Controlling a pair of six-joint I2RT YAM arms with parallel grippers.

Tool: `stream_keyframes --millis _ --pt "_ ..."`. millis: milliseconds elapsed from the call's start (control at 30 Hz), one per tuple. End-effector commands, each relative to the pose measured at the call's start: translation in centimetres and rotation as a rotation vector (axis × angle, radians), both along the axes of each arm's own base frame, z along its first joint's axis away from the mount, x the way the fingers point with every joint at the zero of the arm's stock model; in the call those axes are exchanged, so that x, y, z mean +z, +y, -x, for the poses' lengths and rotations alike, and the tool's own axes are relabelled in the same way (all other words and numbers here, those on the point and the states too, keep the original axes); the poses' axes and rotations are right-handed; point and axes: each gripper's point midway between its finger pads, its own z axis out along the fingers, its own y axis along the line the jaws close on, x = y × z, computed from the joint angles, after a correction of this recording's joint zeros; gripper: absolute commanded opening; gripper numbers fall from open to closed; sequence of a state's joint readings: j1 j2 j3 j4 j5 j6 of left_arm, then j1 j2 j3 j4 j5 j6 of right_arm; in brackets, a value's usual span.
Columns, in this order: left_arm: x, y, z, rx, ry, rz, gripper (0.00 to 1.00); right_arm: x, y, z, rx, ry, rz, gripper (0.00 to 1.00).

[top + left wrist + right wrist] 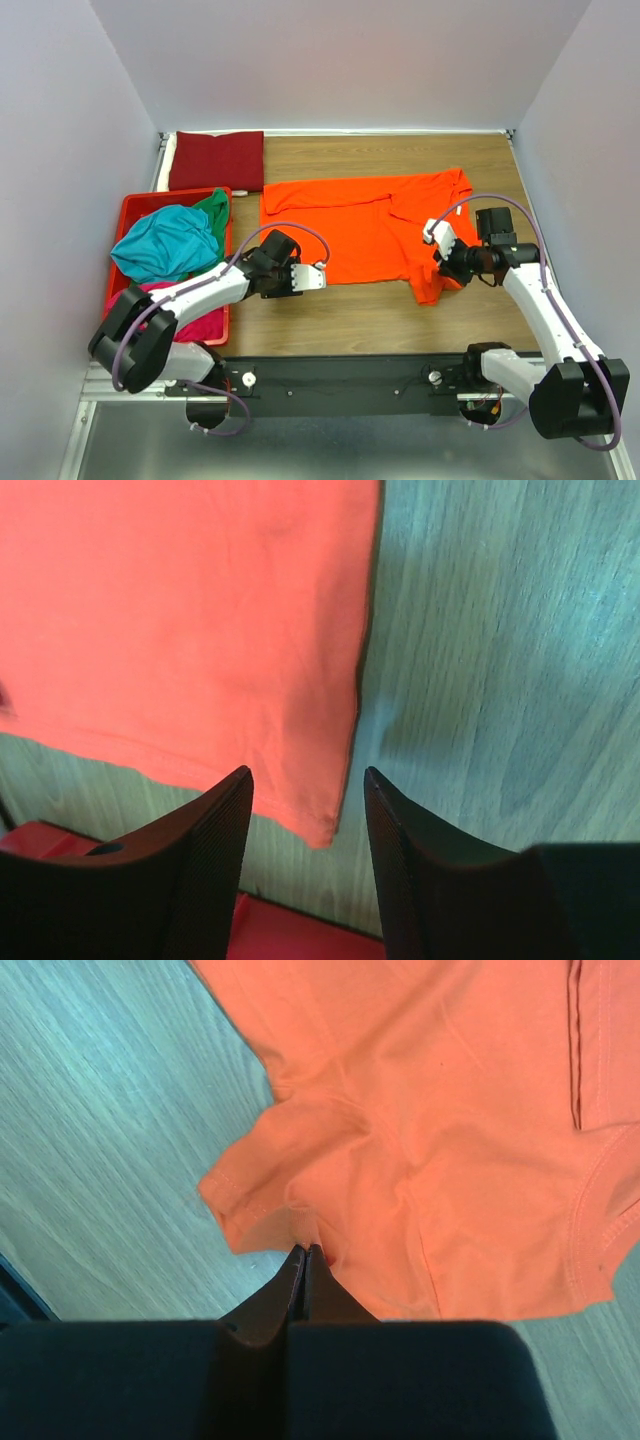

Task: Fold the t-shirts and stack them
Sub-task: Fold the tshirt

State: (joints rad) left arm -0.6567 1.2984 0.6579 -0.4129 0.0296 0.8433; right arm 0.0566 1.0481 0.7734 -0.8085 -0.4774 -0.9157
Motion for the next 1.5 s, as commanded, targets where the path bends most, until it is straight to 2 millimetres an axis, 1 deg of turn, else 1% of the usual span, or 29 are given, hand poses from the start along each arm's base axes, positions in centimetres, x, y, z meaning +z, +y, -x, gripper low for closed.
stream_keyframes --millis 0,100,167,233,267,333,367,400,433,500,533,567,633,700,733,767,833,900,967,1000,1200,1267,1367,1400,1467 --pt "-0.8 -0.2 -0.6 0.012 0.015 -0.031 0.54 1.4 0.5 -0.8 -0.007 -0.031 -0.045 0.01" --pt "-1.2 -0.3 -0.6 0.021 0.039 -0.041 0.50 1.8 0.4 -1.0 -0.013 -0.045 -0.045 0.01" --pt "-1.4 -0.4 -0.6 0.022 0.051 -0.041 0.50 2.0 0.4 -1.2 -0.016 -0.047 -0.044 0.01" --pt "-1.5 -0.5 -0.6 0.021 0.054 -0.037 0.46 2.3 0.3 -1.4 -0.023 -0.053 -0.045 0.01" --pt "-1.3 -0.5 -0.6 0.025 0.052 -0.037 0.39 2.3 0.3 -1.5 -0.026 -0.054 -0.043 0.01" --pt "-1.0 -0.5 -0.9 0.034 0.041 -0.036 0.34 2.8 0.2 -1.8 -0.036 -0.059 -0.045 0.01" --pt "-0.5 -0.7 -1.0 0.040 0.033 -0.025 0.28 2.9 0.2 -2.0 -0.042 -0.061 -0.048 0.01" --pt "0.1 -0.9 -1.3 0.047 0.022 -0.012 0.26 3.0 0.1 -2.1 -0.049 -0.062 -0.046 0.01" --pt "0.6 -0.5 -1.7 0.067 -0.005 -0.022 0.25 3.4 0.1 -2.4 -0.051 -0.072 -0.046 0.01" --pt "1.7 -0.7 -1.9 0.078 -0.024 0.001 0.20 3.8 -0.1 -2.7 -0.063 -0.079 -0.044 0.01" --pt "2.1 -0.7 -2.1 0.083 -0.037 0.004 0.14 3.9 -0.2 -2.8 -0.069 -0.081 -0.039 0.01" --pt "2.7 -0.7 -2.2 0.091 -0.051 0.016 0.14 4.3 -0.2 -3.2 -0.077 -0.089 -0.042 0.01" --pt "2.9 -0.7 -2.4 0.113 -0.063 0.029 0.11 4.7 -0.4 -3.7 -0.096 -0.097 -0.041 0.01" --pt "3.1 -0.9 -2.6 0.126 -0.072 0.043 0.11 5.0 -0.6 -4.4 -0.116 -0.107 -0.037 0.01" --pt "3.3 -1.1 -2.8 0.130 -0.077 0.051 0.11 5.5 -0.7 -4.8 -0.131 -0.118 -0.041 0.01" --pt "3.4 -1.1 -3.0 0.137 -0.084 0.054 0.11 5.4 -0.8 -5.0 -0.142 -0.117 -0.039 0.01" --pt "3.8 -1.2 -3.6 0.155 -0.103 0.065 0.10 6.2 -1.1 -5.9 -0.168 -0.144 -0.034 0.01" --pt "4.3 -0.9 -4.3 0.176 -0.111 0.074 0.10 6.9 -1.4 -6.6 -0.192 -0.163 -0.030 0.01" --pt "4.6 -0.6 -5.0 0.198 -0.125 0.075 0.10 7.0 -1.7 -7.2 -0.209 -0.172 -0.025 0.01" --pt "5.1 -0.4 -5.6 0.217 -0.139 0.082 0.10 7.4 -1.9 -7.7 -0.220 -0.184 -0.018 0.01" --pt "6.3 -0.4 -7.3 0.271 -0.157 0.120 0.10 8.6 -2.4 -8.9 -0.252 -0.219 -0.026 0.01" --pt "6.5 -0.4 -7.7 0.284 -0.158 0.125 0.10 9.0 -2.3 -9.2 -0.257 -0.232 -0.036 0.01" --pt "5.8 -0.1 -8.0 0.299 -0.135 0.103 0.09 9.5 -2.5 -9.7 -0.271 -0.252 -0.038 0.01" --pt "6.2 -0.1 -8.4 0.304 -0.142 0.108 0.09 9.5 -2.6 -9.9 -0.277 -0.257 -0.033 0.01" --pt "6.0 0.1 -8.8 0.315 -0.134 0.106 0.09 9.7 -2.7 -10.3 -0.286 -0.270 -0.034 0.01"
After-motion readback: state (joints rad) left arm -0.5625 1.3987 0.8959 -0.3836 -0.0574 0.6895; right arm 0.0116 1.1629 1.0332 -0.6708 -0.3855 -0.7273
